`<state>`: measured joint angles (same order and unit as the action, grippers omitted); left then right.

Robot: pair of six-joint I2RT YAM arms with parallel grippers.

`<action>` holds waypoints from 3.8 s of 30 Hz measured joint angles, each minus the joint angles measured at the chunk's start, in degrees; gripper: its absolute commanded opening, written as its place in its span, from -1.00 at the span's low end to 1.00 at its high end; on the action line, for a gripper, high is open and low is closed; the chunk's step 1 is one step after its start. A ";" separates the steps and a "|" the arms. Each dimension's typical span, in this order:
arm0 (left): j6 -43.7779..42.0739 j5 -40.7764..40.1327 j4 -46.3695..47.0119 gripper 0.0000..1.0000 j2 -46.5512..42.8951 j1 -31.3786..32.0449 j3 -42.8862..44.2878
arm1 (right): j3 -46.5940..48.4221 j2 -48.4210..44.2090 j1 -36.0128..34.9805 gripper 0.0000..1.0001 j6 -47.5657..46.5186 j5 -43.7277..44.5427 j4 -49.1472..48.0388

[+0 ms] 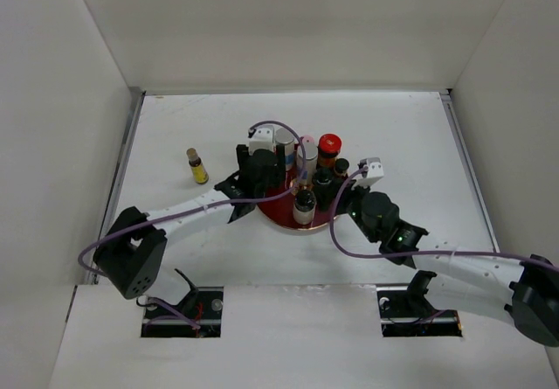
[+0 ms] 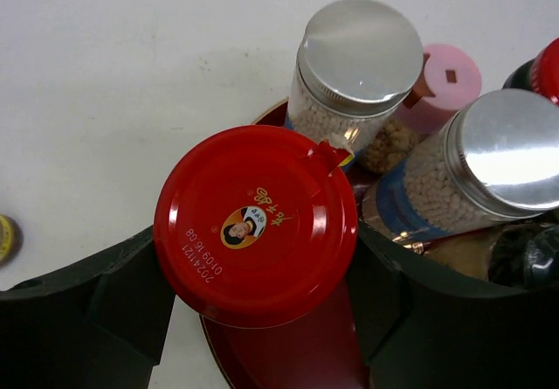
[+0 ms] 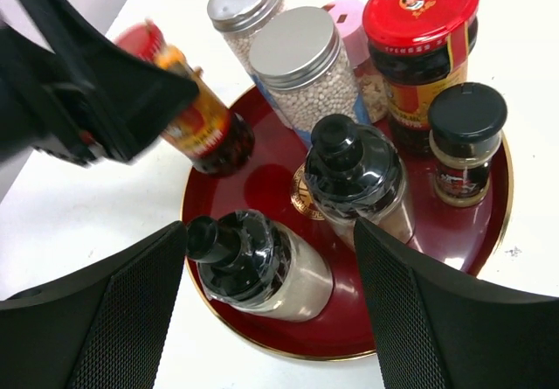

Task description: Organize the condiment bottles

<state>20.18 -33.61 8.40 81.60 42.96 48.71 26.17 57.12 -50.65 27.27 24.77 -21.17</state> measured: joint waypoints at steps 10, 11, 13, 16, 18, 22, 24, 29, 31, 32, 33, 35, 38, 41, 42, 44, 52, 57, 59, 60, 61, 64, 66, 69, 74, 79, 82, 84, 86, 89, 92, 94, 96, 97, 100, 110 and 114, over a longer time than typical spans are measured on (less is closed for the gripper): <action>1.66 0.92 3.43 -0.07 7.06 0.02 -0.37 | -0.04 -0.79 0.04 0.62 0.02 0.31 -0.02; 1.73 0.92 4.04 -0.05 7.37 0.13 -0.33 | -0.04 -0.79 0.04 0.62 0.02 0.31 -0.02; 1.70 0.90 5.38 0.06 7.96 0.31 -0.33 | -0.04 -0.79 0.04 0.63 0.00 0.31 -0.04; 1.66 0.55 7.15 0.38 8.85 0.90 -0.33 | -0.04 -0.79 0.04 0.63 0.02 0.31 -0.02; 1.66 0.42 8.24 0.52 9.14 1.42 -0.33 | -0.04 -0.79 0.04 0.63 0.02 0.31 -0.02; 1.64 0.37 10.58 0.67 9.16 2.80 -0.33 | -0.04 -0.79 0.04 0.64 0.00 0.31 -0.04; 1.44 0.24 11.34 0.72 8.92 3.26 -0.33 | -0.04 -0.79 0.04 0.64 0.02 0.31 -0.02; 0.70 -0.09 12.37 0.70 4.79 3.72 -1.73 | -0.04 -0.79 0.04 0.64 0.02 0.31 -0.04; 0.52 -0.35 12.83 0.66 1.14 3.72 -3.04 | -0.04 -0.79 0.04 0.64 0.02 0.31 -0.04; 0.46 -0.50 13.00 0.60 -1.11 3.72 -3.89 | -0.04 -0.79 0.04 0.65 0.02 0.31 -0.04; 0.39 -0.76 13.18 0.54 -3.52 3.56 -4.87 | -0.04 -0.79 0.04 0.65 0.02 0.31 -0.04; 0.22 -1.36 13.33 0.44 -7.98 3.02 -6.47 | -0.04 -0.70 0.04 0.66 0.02 0.28 -0.07; -0.07 -2.32 13.07 0.26 -14.49 0.68 -8.57 | -0.04 -0.22 0.04 0.67 0.02 0.28 -0.11; -0.02 -4.55 10.45 0.28 -19.65 -3.76 -9.77 | -0.04 0.00 0.04 0.67 0.02 0.31 -0.09; 0.11 -5.33 9.42 0.36 -20.96 -5.64 -10.05 | -0.04 0.00 0.04 0.67 0.02 0.28 -0.11; 1.05 -6.97 6.34 0.48 -23.39 -10.47 -10.60 | -0.04 0.00 0.04 0.68 0.02 0.28 -0.11; 5.95 -6.01 -0.13 0.55 -22.71 -23.80 -12.09 | -0.04 0.46 0.04 0.72 0.02 0.28 -0.15; 6.47 -3.43 -1.77 0.53 -15.63 -27.10 -10.95 | -0.04 0.87 0.04 0.73 0.00 0.28 -0.22; 6.47 -2.60 -1.99 0.49 -12.74 -27.36 -10.05 | -0.04 1.20 0.04 0.74 0.00 0.28 -0.28; 6.47 -2.12 -2.05 0.48 -11.63 -27.58 -9.64 | -0.04 1.38 0.04 0.74 0.00 0.28 -0.28; 6.45 -1.68 -2.05 0.47 -10.80 -27.67 -9.22 | -0.04 1.53 0.04 0.74 0.00 0.28 -0.28; 6.43 -0.52 -1.79 0.41 -9.31 -28.24 -8.07 | -0.04 1.84 0.04 0.75 0.00 0.28 -0.31; 6.38 -0.20 -1.57 0.35 -8.61 -28.68 -7.13 | -0.04 2.03 0.04 0.75 0.00 0.28 -0.31; 6.34 -0.15 -0.81 0.30 -7.74 -29.44 -6.23 | -0.04 2.32 0.02 0.75 -0.02 0.28 -0.31; 6.19 -0.24 0.24 0.13 -6.54 -29.70 -6.23 | -0.04 2.64 0.02 0.75 -0.02 0.28 -0.28; 6.12 -0.22 0.76 -0.17 -5.55 -29.70 -6.23 | -0.04 2.84 0.02 0.76 -0.02 0.28 -0.33; 5.84 -0.28 1.29 -0.37 -5.27 -29.70 -6.23 | -0.04 3.39 0.02 0.76 -0.02 0.28 -0.28; 5.60 -0.44 1.36 -0.42 -5.27 -29.70 -6.23 | -0.04 3.39 0.02 0.76 -0.02 0.28 -0.33; 5.51 -0.50 1.31 -0.45 -5.33 -29.46 -6.23 | -0.04 3.39 0.02 0.76 0.00 0.28 -0.31; 5.33 -0.66 0.63 -0.48 -5.90 -28.22 -6.25 | -0.04 3.39 0.02 0.76 -0.02 0.28 -0.31; 5.11 -0.83 -1.53 -0.49 -8.09 -25.11 -6.32 | -0.04 3.39 0.02 0.76 -0.02 0.28 -0.33; 4.79 -1.14 -3.08 -0.50 -10.56 -21.79 -6.32 | -0.04 3.37 0.02 0.76 -0.02 0.28 -0.33; 4.42 -1.51 -4.11 -0.50 -13.64 -17.81 -6.32 | -0.04 3.34 0.02 0.76 -0.02 0.28 -0.33; 4.22 -1.77 -4.55 -0.51 -14.99 -16.15 -6.32 | -0.04 3.32 0.02 0.76 -0.02 0.28 -0.31; 3.37 -2.49 -5.53 -0.52 -18.56 -10.75 -6.32 | -0.04 3.30 0.02 0.76 0.00 0.28 -0.31; 3.15 -3.39 -9.99 -0.52 -20.02 -0.24 -6.29 | -0.04 2.93 0.04 0.76 0.00 0.31 -0.33; 3.78 -3.21 -9.44 -0.53 -18.60 2.91 -6.19 | -0.02 2.89 0.04 0.76 0.00 0.31 -0.33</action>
<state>23.97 -36.82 -1.04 63.00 45.87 42.52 26.15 60.01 -50.61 27.27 25.08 -21.50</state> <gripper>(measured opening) 0.323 0.878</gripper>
